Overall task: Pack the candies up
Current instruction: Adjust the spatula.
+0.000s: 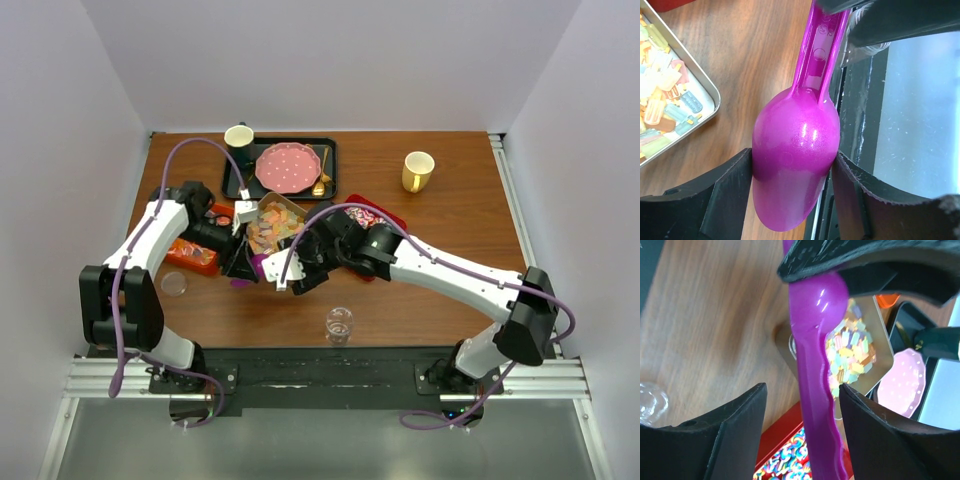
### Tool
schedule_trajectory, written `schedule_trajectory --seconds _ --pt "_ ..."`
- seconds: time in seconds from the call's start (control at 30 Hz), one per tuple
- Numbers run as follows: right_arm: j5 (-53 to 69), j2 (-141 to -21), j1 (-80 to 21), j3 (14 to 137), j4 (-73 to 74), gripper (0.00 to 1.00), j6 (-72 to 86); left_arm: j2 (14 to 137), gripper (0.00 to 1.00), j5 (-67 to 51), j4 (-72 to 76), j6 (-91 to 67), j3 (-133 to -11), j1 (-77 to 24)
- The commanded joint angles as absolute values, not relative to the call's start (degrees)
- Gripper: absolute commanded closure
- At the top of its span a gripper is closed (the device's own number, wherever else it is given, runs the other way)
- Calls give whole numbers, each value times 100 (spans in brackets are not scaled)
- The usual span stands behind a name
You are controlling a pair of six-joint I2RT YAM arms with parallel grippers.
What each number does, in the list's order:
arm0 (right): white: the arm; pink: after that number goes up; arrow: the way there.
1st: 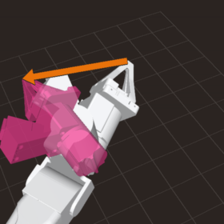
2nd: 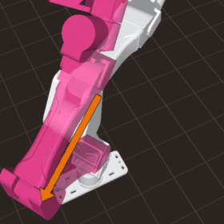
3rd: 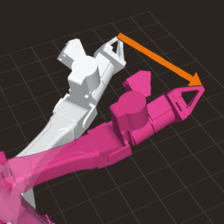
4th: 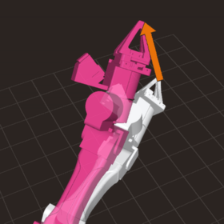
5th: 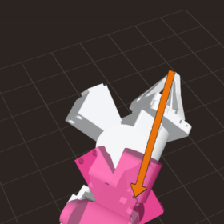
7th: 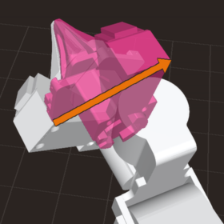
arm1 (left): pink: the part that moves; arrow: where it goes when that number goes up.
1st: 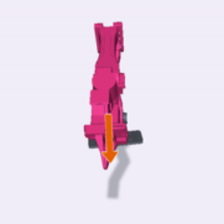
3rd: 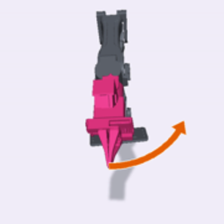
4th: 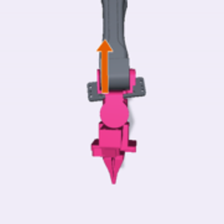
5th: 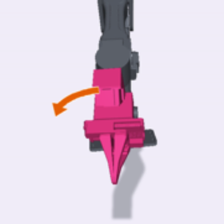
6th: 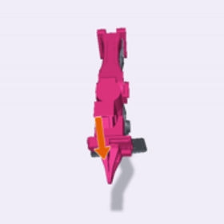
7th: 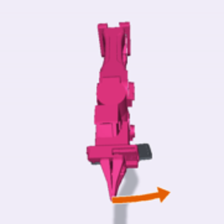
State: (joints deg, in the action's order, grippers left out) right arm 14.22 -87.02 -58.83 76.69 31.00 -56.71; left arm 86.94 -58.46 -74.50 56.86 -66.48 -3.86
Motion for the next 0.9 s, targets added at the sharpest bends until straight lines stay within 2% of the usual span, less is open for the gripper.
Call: schedule_trajectory --seconds 0.0,0.13,0.2,0.23,0.27,0.33,0.4,0.43,0.5,0.63,0.77,0.8,0.87 --pt "1134 -8806 -5897 7558 2690 38 -5871 8525 79 -6196 -7550 5546 -6794 -475" --pt "1038 -8938 -5906 7524 2611 41 -6020 8560 80 -6205 -7550 5502 -6794 -536" --pt "1002 -8965 -5897 7506 2540 50 -6038 8587 80 -6284 -7541 5441 -6820 -545" --pt "976 -8991 -5897 7515 2540 57 -6029 8613 79 -6319 -7541 5397 -6855 -562" --pt "976 -9000 -5897 7515 2523 74 -6012 8631 76 -6372 -7550 5388 -6882 -554" --pt "1036 -8983 -5897 7576 2610 87 -5951 8648 58 -6363 -7532 5379 -7021 -554" --pt "1063 -8982 -5863 7751 3012 98 -5898 8649 49 -6293 -7506 5361 -7267 -536" --pt "1124 -8982 -5740 7839 3197 100 -5793 8614 42 -6310 -7436 5292 -7364 -484" --pt "1528 -8982 -5486 8180 3819 100 -5556 8474 33 -6249 -7017 4977 -7618 -422" --pt "2581 -9368 -4328 9095 5253 100 -4688 7955 25 -5898 -5743 4273 -7682 -396" --pt "3558 -9668 -3640 9702 6371 100 -4281 6963 21 -5169 -3380 2833 -6691 -378" --pt "3951 -9720 -3560 9825 6624 100 -4193 6543 19 -4977 -2331 2169 -6166 -378" --pt "4287 -9756 -3341 9914 6750 100 -3851 6189 16 -4913 -1611 1908 -5759 -378"
